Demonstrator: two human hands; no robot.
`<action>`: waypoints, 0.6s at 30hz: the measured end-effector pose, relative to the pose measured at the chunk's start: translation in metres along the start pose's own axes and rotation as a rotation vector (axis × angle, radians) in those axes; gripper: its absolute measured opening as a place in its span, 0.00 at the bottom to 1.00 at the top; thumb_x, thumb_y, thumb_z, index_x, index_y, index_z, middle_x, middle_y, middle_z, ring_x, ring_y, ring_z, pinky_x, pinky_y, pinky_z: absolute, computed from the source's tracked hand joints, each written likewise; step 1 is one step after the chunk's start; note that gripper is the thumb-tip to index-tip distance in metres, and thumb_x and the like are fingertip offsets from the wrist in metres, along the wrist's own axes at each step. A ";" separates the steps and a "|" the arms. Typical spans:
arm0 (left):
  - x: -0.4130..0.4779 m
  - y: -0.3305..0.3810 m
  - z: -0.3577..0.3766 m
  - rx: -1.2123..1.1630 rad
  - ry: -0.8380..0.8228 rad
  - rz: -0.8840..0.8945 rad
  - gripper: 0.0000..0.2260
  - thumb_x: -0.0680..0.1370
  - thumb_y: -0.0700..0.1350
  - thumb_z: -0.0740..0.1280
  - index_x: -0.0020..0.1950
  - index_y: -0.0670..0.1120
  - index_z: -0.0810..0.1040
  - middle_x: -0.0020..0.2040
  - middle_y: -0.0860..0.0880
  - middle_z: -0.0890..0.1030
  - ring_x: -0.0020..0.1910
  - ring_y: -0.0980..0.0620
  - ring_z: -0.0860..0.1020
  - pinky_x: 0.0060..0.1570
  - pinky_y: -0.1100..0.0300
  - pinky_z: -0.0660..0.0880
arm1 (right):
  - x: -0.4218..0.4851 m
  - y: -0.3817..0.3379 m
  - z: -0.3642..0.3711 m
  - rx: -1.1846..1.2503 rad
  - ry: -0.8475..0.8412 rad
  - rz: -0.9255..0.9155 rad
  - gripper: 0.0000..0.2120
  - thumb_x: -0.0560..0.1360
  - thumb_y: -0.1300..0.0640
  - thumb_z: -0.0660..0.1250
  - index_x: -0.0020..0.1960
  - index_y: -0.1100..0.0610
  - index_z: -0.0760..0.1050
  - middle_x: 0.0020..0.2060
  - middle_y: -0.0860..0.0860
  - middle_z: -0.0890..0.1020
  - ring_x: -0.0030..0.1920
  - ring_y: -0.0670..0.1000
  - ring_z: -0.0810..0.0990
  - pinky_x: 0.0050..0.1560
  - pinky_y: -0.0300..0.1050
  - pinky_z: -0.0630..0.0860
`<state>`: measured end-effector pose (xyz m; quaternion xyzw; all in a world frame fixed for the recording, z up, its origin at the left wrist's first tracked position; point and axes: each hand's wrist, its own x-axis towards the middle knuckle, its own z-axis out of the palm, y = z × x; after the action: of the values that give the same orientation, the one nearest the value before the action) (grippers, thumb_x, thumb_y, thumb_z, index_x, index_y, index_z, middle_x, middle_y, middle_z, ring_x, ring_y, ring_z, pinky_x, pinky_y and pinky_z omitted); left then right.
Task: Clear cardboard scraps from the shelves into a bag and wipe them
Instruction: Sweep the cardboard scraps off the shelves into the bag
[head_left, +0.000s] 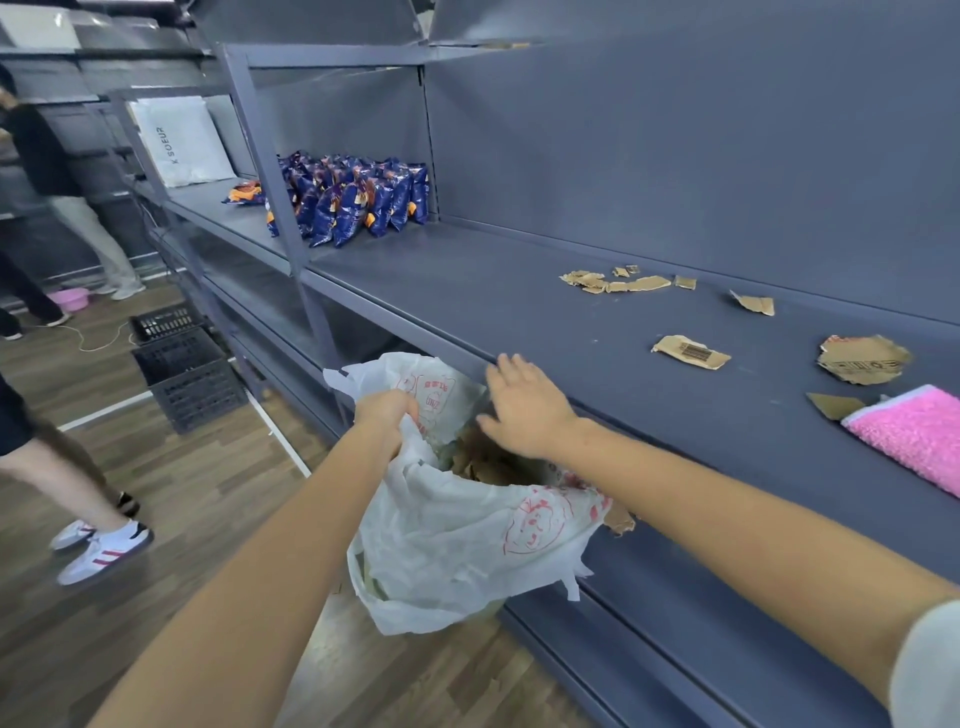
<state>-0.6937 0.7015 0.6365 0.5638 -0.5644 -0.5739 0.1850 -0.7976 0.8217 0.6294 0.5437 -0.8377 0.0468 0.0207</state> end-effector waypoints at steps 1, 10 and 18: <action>0.001 0.000 0.000 0.003 0.001 0.004 0.08 0.72 0.30 0.62 0.48 0.40 0.70 0.41 0.44 0.71 0.43 0.46 0.71 0.36 0.58 0.72 | -0.003 -0.008 0.002 0.025 -0.014 -0.072 0.32 0.78 0.48 0.57 0.75 0.63 0.51 0.75 0.60 0.53 0.75 0.58 0.51 0.74 0.50 0.49; 0.001 0.000 0.002 -0.030 -0.001 0.002 0.07 0.71 0.28 0.59 0.39 0.39 0.70 0.37 0.45 0.70 0.40 0.45 0.71 0.33 0.57 0.70 | -0.002 0.048 -0.020 -0.111 0.089 0.062 0.26 0.78 0.48 0.56 0.73 0.57 0.59 0.76 0.56 0.52 0.75 0.58 0.50 0.74 0.51 0.47; 0.005 0.000 0.006 0.037 0.005 0.034 0.11 0.72 0.29 0.61 0.50 0.42 0.70 0.47 0.45 0.71 0.36 0.49 0.68 0.30 0.59 0.69 | -0.021 0.130 -0.024 -0.004 -0.072 0.643 0.33 0.78 0.38 0.44 0.75 0.59 0.52 0.76 0.58 0.46 0.75 0.62 0.45 0.73 0.58 0.44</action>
<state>-0.7004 0.7000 0.6330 0.5588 -0.5840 -0.5587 0.1855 -0.9084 0.8962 0.6444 0.2527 -0.9668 0.0300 -0.0235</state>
